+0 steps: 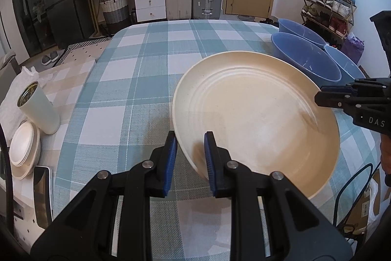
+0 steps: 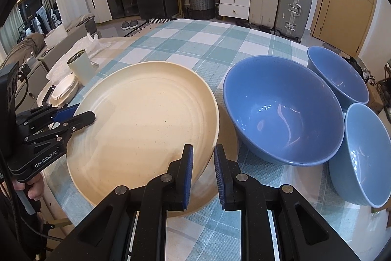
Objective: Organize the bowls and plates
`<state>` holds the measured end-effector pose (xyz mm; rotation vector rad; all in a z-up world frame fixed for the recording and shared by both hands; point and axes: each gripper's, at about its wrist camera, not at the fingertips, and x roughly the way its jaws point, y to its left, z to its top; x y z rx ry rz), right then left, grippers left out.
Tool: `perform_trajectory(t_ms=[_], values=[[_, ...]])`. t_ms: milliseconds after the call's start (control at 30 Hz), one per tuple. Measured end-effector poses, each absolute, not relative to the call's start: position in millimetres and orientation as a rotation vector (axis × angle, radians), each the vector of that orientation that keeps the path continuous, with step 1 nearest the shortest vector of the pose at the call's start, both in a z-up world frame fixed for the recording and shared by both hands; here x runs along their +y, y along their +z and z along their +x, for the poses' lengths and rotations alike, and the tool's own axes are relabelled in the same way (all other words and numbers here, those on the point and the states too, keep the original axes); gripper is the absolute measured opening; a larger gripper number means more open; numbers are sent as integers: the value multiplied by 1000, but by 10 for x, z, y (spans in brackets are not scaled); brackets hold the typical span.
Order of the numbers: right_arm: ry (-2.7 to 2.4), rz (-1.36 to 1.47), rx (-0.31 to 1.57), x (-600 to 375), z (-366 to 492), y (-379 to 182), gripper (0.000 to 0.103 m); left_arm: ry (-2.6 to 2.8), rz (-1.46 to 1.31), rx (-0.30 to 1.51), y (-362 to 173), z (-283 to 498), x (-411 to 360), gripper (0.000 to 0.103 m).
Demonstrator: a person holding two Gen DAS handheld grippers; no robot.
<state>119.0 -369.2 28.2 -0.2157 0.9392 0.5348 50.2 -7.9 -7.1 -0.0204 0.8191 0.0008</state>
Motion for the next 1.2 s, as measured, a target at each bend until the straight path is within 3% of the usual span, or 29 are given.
perform_trajectory(t_ms=[1200], values=[[487, -228, 973, -3754, 1283, 24, 19, 14, 68, 824, -329, 627, -307, 19]])
